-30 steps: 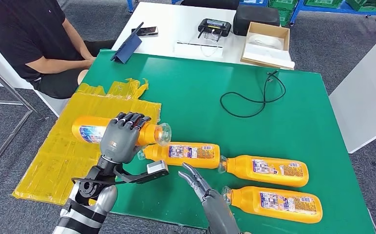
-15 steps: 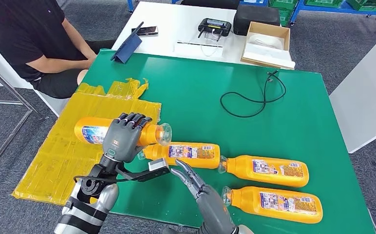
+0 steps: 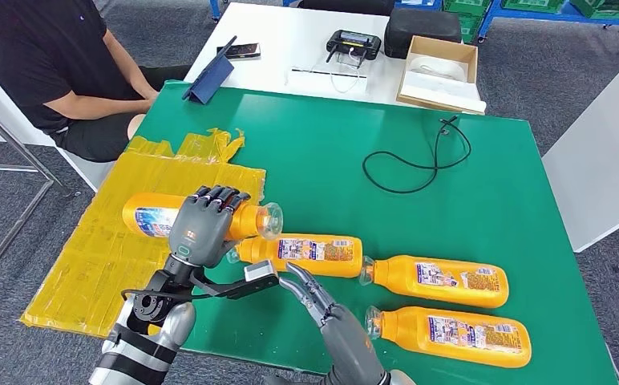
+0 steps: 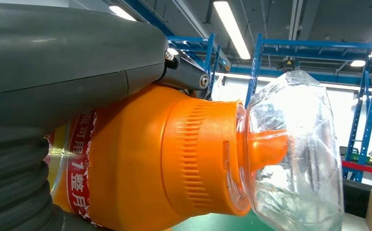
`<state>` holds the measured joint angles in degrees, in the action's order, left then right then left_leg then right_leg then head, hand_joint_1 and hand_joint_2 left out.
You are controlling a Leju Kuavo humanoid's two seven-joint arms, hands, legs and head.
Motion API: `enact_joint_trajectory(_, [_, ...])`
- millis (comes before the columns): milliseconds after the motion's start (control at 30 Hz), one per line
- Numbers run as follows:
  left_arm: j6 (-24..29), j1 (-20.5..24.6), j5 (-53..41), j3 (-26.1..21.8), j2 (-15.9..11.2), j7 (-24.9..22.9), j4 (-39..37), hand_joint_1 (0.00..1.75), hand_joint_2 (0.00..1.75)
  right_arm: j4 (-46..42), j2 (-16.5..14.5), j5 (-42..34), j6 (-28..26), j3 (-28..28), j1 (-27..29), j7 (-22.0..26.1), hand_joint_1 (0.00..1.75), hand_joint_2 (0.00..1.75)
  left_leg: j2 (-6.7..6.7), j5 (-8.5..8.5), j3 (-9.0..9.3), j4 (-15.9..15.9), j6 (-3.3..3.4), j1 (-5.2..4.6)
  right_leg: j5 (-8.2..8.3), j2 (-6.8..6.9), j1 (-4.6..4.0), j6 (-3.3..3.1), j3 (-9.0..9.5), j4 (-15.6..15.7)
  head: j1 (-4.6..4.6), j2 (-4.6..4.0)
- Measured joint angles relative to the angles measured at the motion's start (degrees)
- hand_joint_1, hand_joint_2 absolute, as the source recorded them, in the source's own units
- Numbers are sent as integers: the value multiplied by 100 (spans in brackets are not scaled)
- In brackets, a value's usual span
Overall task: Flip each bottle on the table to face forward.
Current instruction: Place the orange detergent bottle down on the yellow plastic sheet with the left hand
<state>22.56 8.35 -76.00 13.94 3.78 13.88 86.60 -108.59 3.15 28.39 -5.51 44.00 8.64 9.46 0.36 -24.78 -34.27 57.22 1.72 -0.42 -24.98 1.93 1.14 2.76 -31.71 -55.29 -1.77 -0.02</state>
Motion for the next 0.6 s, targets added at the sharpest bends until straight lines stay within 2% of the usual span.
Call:
enact_joint_trajectory(200, [-2, -2, -11, 0, -10, -4, 0, 175, 175, 3, -3, 6, 23, -5, 3, 12, 0, 175, 0, 0, 0, 0, 0, 0, 0, 0, 0, 0, 0, 0, 0, 0])
enact_joint_trajectory(333, [-45, -28, -156, -116, -220, -56, -66, 175, 175, -1, -35, 113, 131, -97, 48, -7, 0, 175, 1, 0, 0, 0, 0, 1, 0, 0, -1, 0, 0, 0, -1, 0])
enact_joint_trajectory(433, [-44, -159, -249, -282, -346, -145, -145, 175, 175, -155, 58, 429, -349, -124, 265, -196, 0, 175, -6, 0, -3, -1, 0, 1, -2, 3, 0, -1, -2, 0, -2, 0])
enact_joint_trajectory(533, [-42, -358, -273, -528, -452, -265, -206, 175, 175, -632, 408, 238, -1110, -205, 596, -222, 0, 175, -10, -2, -9, -1, 0, -1, -2, 3, 2, -1, -6, 0, 1, 0])
enact_joint_trajectory(600, [-43, -437, -234, -696, -502, -227, -249, 175, 175, -897, 599, 112, -1232, -290, 718, -227, 0, 175, -4, -3, -11, 0, 0, -3, -1, 1, 3, -1, -12, 2, 0, 0])
